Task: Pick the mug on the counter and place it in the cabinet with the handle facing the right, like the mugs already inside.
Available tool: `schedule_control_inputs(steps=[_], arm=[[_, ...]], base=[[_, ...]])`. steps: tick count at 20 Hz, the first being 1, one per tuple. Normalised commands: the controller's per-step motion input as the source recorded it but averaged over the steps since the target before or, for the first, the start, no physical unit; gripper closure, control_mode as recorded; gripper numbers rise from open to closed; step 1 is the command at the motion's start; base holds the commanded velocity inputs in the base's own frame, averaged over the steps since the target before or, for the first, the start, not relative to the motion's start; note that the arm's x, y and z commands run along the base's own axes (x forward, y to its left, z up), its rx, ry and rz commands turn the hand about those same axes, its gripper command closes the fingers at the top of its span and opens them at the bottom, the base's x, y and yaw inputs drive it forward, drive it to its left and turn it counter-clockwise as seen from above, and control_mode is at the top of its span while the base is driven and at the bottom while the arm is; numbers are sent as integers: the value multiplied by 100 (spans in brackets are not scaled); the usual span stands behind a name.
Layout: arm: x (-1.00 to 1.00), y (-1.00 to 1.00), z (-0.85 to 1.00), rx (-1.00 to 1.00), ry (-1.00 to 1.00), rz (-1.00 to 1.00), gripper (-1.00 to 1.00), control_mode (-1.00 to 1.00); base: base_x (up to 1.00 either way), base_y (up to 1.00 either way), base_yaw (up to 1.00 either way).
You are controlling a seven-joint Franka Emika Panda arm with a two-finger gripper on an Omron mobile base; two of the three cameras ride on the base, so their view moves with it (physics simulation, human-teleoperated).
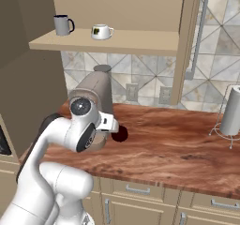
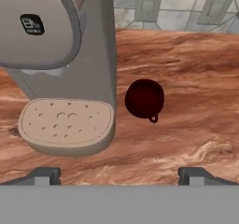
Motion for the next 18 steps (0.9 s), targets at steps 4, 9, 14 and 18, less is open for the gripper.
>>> schedule_control_inputs(steps=[4, 9, 14, 18], arm=[[0, -10, -28, 0, 0, 0, -100, -100], [4, -16, -26, 0, 0, 0, -100, -100], [16, -22, -21, 0, 0, 0, -100, -100], [22, -20, -18, 0, 0, 0, -100, -100]], base=[[0, 0, 0], [0, 0, 0], [0, 0, 0], [0, 0, 0]])
